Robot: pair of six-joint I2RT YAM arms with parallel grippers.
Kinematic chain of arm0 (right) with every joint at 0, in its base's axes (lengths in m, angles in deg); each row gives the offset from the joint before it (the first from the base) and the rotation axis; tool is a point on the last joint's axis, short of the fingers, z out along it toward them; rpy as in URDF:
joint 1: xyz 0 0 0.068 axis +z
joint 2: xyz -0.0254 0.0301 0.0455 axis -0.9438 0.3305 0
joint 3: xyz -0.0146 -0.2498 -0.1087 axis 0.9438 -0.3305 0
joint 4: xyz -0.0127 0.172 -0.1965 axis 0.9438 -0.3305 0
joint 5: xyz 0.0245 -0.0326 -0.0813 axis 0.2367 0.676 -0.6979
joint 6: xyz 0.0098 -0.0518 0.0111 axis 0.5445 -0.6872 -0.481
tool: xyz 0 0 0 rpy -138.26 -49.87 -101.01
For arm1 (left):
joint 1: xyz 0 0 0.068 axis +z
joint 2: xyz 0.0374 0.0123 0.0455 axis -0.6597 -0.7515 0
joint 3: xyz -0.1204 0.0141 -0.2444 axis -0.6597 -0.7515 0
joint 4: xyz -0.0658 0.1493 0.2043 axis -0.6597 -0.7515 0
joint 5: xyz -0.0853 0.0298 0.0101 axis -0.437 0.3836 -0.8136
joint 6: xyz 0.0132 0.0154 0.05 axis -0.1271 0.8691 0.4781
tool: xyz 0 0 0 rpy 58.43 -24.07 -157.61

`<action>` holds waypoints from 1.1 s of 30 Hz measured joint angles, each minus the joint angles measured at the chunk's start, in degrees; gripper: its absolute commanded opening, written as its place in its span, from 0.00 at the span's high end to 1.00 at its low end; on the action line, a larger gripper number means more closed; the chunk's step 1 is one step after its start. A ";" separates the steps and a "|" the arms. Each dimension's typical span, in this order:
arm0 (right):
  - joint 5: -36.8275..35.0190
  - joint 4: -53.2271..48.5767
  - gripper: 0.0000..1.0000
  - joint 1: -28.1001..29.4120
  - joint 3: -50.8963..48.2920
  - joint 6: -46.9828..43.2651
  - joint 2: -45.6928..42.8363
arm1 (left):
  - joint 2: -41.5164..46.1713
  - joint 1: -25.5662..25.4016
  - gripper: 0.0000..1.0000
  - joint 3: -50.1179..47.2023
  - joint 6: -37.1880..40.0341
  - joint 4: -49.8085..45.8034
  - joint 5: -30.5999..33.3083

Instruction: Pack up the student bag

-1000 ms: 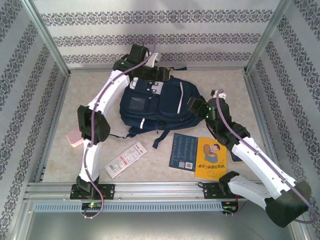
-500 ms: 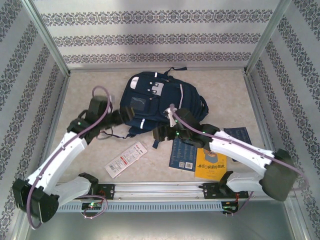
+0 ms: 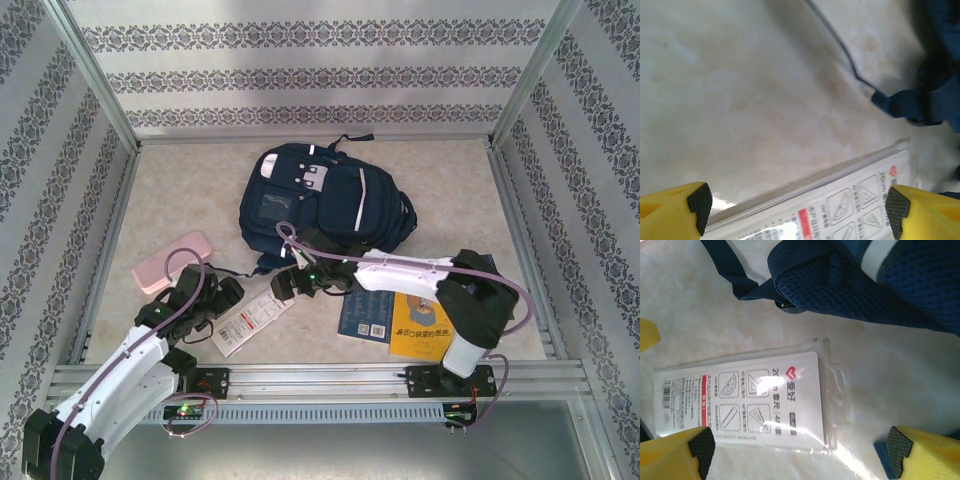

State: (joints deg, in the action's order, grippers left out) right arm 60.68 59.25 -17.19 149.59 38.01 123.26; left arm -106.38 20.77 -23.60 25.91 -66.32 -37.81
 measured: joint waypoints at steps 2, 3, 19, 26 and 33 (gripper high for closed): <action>1.20 -0.42 0.10 0.00 1.84 0.00 2.27 | 1.70 0.00 0.11 -1.42 -0.83 -0.11 -1.01; 1.84 -0.48 0.10 -0.04 2.89 0.04 3.39 | 2.78 0.00 0.11 -1.95 -1.20 -0.24 -1.62; 9.35 -1.03 0.10 -2.56 6.56 1.70 10.36 | 14.05 0.00 0.13 -5.64 -4.81 -6.60 -11.30; 13.64 -1.40 0.10 -3.43 7.52 2.29 11.89 | 16.37 0.00 0.13 -5.81 -4.68 -9.79 -11.72; 20.50 -0.15 0.11 -5.73 7.67 4.04 13.18 | 17.03 0.00 0.14 -6.91 -4.20 -9.22 -11.76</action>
State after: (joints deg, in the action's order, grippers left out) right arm 81.18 59.09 -22.91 157.26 42.06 136.44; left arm -89.35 20.77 -30.51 21.71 -75.55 -49.57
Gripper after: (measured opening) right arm 0.896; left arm 0.863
